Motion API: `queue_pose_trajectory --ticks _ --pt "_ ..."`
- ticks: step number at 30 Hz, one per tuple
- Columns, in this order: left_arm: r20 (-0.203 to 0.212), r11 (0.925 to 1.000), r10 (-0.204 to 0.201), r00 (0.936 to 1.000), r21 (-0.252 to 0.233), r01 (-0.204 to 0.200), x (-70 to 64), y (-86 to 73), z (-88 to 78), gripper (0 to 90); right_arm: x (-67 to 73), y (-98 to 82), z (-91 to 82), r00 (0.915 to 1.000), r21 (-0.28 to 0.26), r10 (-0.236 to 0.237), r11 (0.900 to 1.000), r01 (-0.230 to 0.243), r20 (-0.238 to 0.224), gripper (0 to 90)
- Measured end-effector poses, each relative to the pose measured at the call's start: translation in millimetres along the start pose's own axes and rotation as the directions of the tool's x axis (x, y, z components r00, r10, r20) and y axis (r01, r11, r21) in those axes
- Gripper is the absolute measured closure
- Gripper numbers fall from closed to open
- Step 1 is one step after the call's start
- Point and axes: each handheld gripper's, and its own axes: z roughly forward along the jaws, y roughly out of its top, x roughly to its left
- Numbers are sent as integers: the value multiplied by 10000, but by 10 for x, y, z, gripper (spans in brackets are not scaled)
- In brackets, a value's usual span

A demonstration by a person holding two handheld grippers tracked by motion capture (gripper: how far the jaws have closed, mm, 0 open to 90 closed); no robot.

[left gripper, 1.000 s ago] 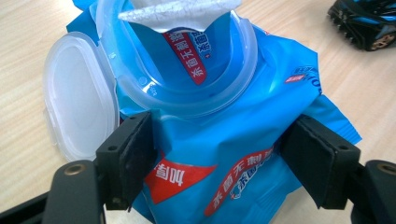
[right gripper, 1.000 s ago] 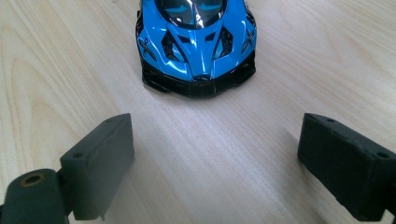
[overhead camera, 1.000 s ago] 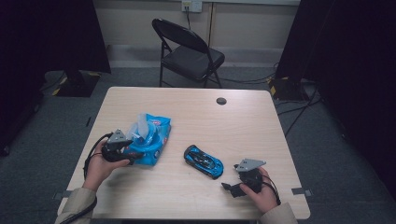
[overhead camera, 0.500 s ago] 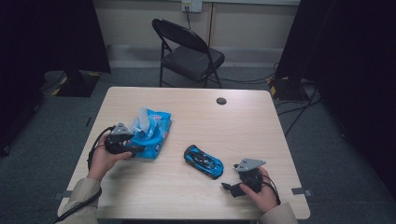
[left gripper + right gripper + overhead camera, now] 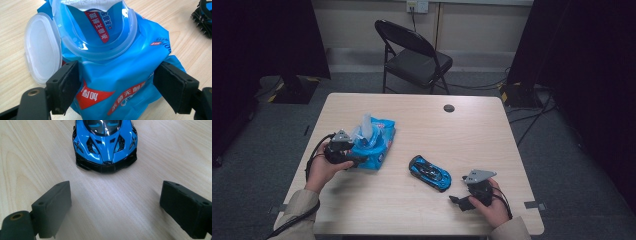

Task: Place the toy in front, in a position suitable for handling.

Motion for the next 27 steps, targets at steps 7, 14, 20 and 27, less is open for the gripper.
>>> queue_pose_trajectory --ticks 7,14,20,27 --pt "177 9999 -123 9998 95 121 -14 75 -57 218 0 0 0 10000 -1 -3 10000 3 1 98" --pt "348 9986 -492 9982 -148 498 -45 197 -128 191 0 -1 1 10000 -3 -3 10000 3 18 98" --pt "241 9979 -635 9977 -82 637 -55 287 -137 180 0 -1 1 10000 -3 -4 10000 4 22 98" --pt "125 9974 -710 9974 -88 711 -26 373 -144 172 0 -1 1 10000 -1 -4 10000 4 19 98"
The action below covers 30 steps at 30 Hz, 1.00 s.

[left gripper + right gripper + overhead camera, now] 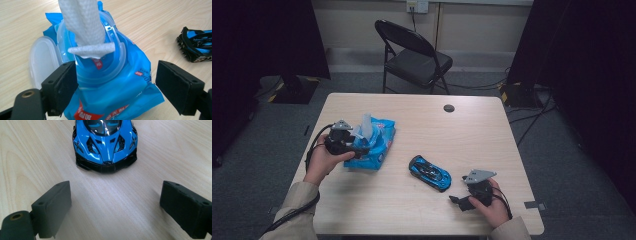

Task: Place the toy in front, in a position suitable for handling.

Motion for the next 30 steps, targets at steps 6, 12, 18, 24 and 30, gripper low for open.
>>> queue_pose_trajectory --ticks 6,12,18,24,30 --pt "-224 9992 -396 9990 -106 394 55 102 -2 159 0 0 0 10000 -1 1 10000 -1 -4 97" --pt "-249 9943 -1016 9945 -343 1007 153 226 19 160 -1 0 0 10000 -1 2 10000 -2 -11 97" --pt "-421 9947 -1006 9940 -249 996 163 326 94 202 -2 1 0 10000 -1 -2 10000 2 -17 97" --pt "-425 9965 -784 9960 -322 770 129 385 173 341 -3 1 1 10000 -4 -5 10000 5 -28 97" --pt "-349 9973 -693 9970 -262 684 102 406 200 557 -4 1 1 10000 -2 -9 10000 9 -31 97"
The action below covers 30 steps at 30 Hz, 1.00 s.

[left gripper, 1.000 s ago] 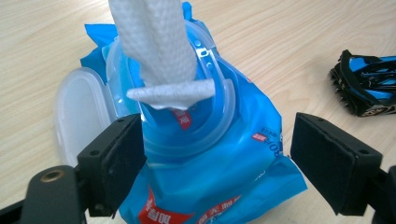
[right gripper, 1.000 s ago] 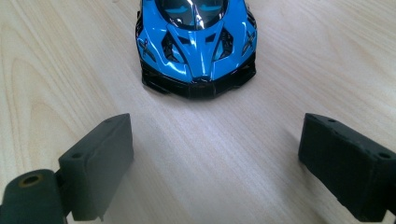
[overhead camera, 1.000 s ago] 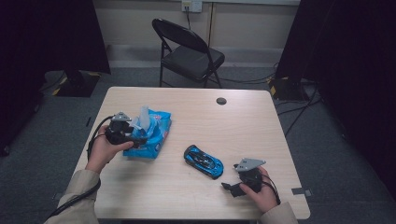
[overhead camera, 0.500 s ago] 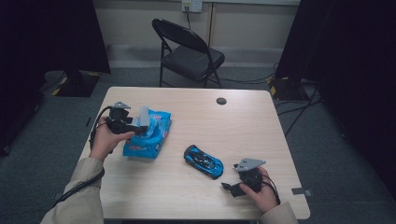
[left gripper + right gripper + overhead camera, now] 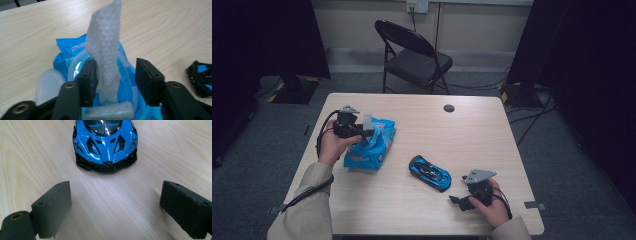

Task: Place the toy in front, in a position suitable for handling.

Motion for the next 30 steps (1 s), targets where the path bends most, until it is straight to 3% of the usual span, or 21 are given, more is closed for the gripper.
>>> queue_pose_trajectory --ticks 2,7,10,15,30 --pt "-312 10000 96 9995 16 -96 -6 16 -9 596 0 0 0 10000 1 5 10000 -5 0 97" --pt "-575 9972 -744 9956 -37 743 15 41 -36 728 0 0 0 10000 1 -3 10000 3 0 97" --pt "-544 9940 -1058 9929 221 1072 32 52 -73 878 0 0 0 10000 0 0 10000 0 -2 97" --pt "-613 9956 -859 9944 312 879 -5 86 -119 897 -1 0 0 10000 1 -7 10000 7 -8 97" --pt "-386 9966 -770 9963 252 780 -86 203 -323 900 0 1 1 10000 -6 8 10000 -8 -9 97"
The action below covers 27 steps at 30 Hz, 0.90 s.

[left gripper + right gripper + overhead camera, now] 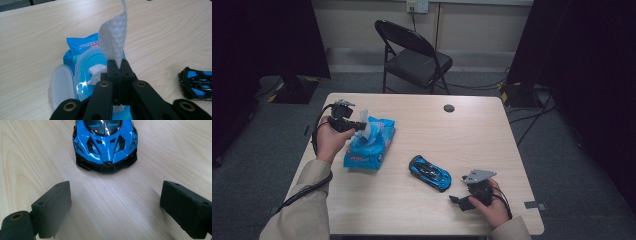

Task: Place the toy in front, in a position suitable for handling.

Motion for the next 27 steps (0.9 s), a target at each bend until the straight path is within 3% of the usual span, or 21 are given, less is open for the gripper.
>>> queue_pose_trajectory --ticks 10,27 --pt "81 9994 -246 9997 -221 247 -24 76 -214 900 0 0 0 10000 5 -5 10000 5 2 97" --pt "606 9983 -1 9982 -588 37 -173 229 -629 900 1 1 0 10000 2 -3 10000 3 17 96"
